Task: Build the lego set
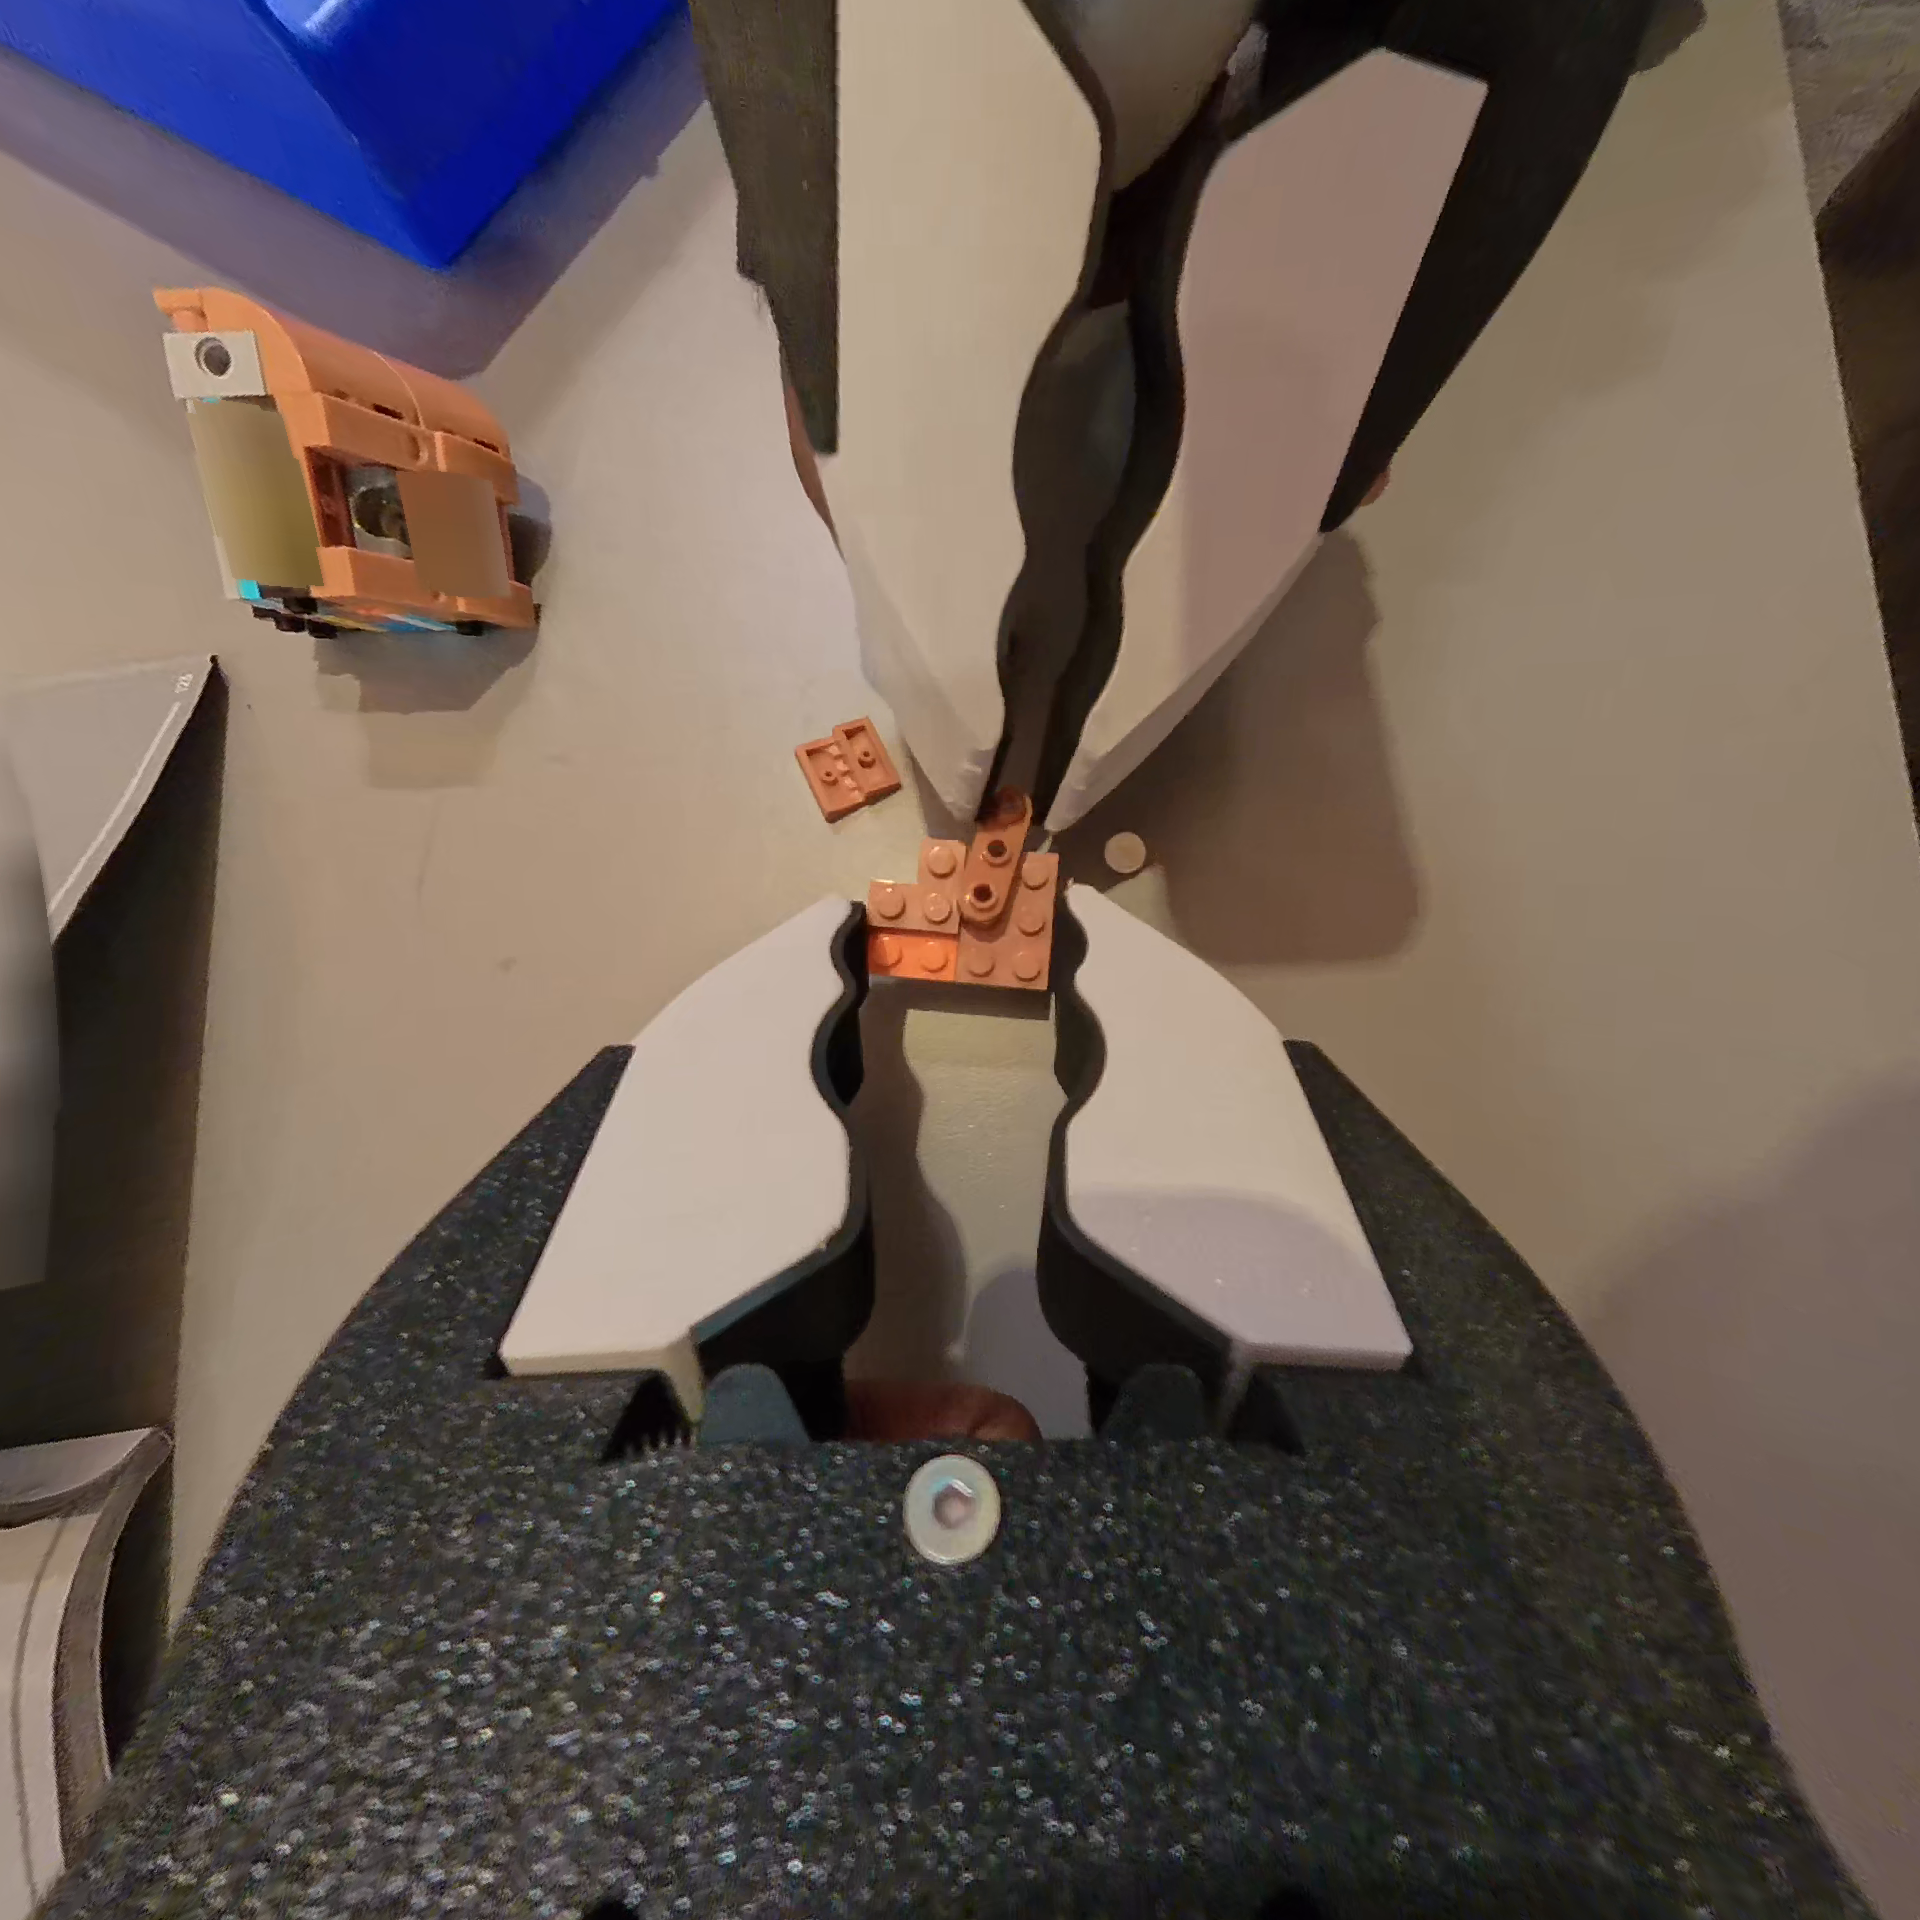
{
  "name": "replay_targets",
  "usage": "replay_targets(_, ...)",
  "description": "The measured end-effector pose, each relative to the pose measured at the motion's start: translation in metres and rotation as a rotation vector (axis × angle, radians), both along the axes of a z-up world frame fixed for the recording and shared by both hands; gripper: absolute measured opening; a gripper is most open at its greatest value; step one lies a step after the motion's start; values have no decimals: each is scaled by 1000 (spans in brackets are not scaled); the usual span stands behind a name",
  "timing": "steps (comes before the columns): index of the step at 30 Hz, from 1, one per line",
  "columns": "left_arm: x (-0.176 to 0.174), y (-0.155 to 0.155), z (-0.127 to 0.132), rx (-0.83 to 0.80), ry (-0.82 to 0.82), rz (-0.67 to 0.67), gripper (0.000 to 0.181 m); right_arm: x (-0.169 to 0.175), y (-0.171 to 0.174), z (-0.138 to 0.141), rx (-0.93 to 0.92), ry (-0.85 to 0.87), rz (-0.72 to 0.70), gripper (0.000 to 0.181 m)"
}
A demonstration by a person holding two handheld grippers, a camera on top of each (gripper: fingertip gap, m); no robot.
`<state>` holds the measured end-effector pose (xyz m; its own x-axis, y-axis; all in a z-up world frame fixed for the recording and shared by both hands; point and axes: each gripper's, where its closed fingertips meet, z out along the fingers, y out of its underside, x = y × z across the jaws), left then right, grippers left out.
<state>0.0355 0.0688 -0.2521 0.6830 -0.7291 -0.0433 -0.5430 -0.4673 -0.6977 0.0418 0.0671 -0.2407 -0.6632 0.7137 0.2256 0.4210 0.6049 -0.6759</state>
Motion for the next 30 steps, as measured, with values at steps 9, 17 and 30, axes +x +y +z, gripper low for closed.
replay_targets(9, 2, -1, 0, -4, -9, -8, 34, -1, -1, 0, 19, 9, 6, 9)
replay_targets(17, 2, -1, 0, -7, -21, -10, 34, 0, -1, 0, 33, 30, 21, 14)
replay_targets(30, -3, -4, 9, -23, -64, 4, 34, 2, -3, 13, 427, 512, 310, 35)
